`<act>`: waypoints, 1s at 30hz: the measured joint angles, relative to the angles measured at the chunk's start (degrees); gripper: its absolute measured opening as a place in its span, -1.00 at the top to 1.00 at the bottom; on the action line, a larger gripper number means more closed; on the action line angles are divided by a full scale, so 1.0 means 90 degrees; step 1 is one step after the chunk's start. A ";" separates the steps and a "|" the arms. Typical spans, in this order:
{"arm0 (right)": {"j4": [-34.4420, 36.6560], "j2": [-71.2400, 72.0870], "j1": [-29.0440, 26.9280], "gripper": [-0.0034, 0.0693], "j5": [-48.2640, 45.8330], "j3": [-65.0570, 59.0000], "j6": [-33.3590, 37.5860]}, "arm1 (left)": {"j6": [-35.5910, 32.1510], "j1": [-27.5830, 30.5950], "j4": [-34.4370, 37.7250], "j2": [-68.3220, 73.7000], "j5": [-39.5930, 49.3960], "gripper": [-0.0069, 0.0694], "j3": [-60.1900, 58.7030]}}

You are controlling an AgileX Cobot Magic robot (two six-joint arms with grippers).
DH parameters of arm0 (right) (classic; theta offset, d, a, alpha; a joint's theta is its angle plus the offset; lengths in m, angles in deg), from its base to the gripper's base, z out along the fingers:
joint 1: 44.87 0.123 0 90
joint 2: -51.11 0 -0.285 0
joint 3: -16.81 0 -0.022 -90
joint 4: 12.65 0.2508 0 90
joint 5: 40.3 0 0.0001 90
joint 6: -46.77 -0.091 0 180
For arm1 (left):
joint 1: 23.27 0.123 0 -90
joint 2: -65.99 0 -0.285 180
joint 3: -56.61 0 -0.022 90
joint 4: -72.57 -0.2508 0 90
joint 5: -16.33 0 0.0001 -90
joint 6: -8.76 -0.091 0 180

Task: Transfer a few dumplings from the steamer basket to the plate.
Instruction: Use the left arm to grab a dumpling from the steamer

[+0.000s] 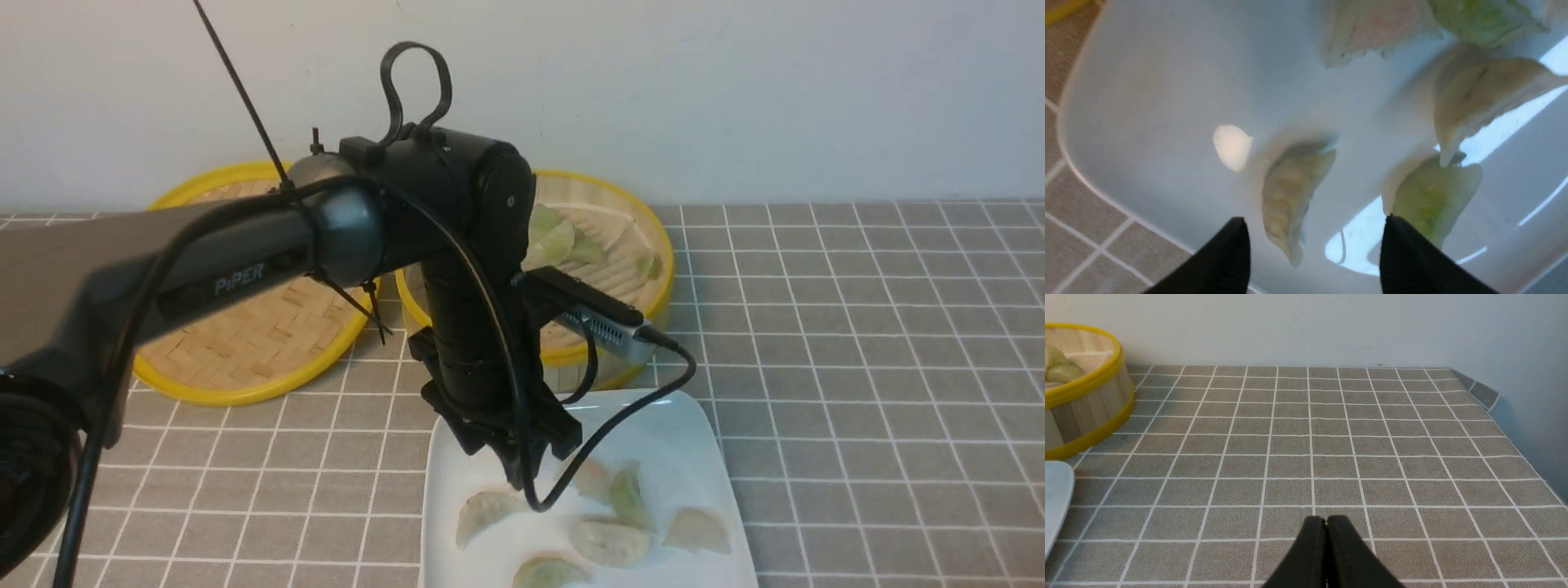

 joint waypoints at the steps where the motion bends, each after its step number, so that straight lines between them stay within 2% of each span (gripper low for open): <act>1: 0.0000 0.0000 0.0000 0.95 0.0000 0.0000 0.0000 | 0.0014 0.0000 -0.0016 0.0000 -0.0018 -0.16 0.0025; 2: 0.0000 0.0000 0.0000 0.95 0.0000 0.0000 0.0000 | 0.0046 0.0032 -0.0103 0.0014 -0.0091 -0.10 0.0176; 3: 0.0000 0.0000 0.0000 0.95 0.0000 0.0000 0.0000 | 0.0138 0.0094 -0.0190 0.0015 -0.0191 0.06 0.0363; 5: 0.0000 0.0000 0.0000 0.95 0.0000 0.0000 0.0000 | 0.0360 0.0413 -0.0382 0.0050 -0.0483 0.53 0.0964; 6: 0.0000 0.0000 0.0000 0.95 0.0000 0.0000 0.0000 | 0.0360 0.0446 -0.0382 0.0051 -0.0508 0.53 0.1015; 7: 0.0000 0.0000 0.0000 0.95 0.0000 0.0000 0.0000 | 0.0444 0.0762 -0.0404 0.0134 -0.0772 0.72 0.1473; 8: 0.0000 0.0000 0.0000 0.95 0.0000 0.0000 0.0000 | 0.0458 0.0937 -0.0391 0.0204 -0.0932 0.77 0.1668; 11: 0.0000 0.0000 0.0000 0.95 0.0000 0.0000 0.0000 | 0.0487 0.1315 -0.0268 0.0449 -0.1302 0.82 0.2207; 14: 0.0000 0.0000 0.0000 0.95 0.0000 0.0000 0.0000 | 0.0495 0.1513 -0.0237 0.0804 -0.1609 0.82 0.2536; 17: 0.0000 0.0000 0.0000 0.95 0.0000 0.0000 0.0020 | 0.0495 0.1553 -0.0339 0.1221 -0.1948 0.73 0.2695; 26: 0.0000 0.0000 0.0000 0.95 0.0000 0.0000 0.0064 | 0.0581 0.1553 -0.1154 0.2147 -0.2357 0.17 0.2712; 30: 0.0000 0.0000 0.0000 0.95 0.0000 0.0000 0.0102 | 0.0860 0.1547 -0.1440 0.2162 -0.2577 0.05 0.2712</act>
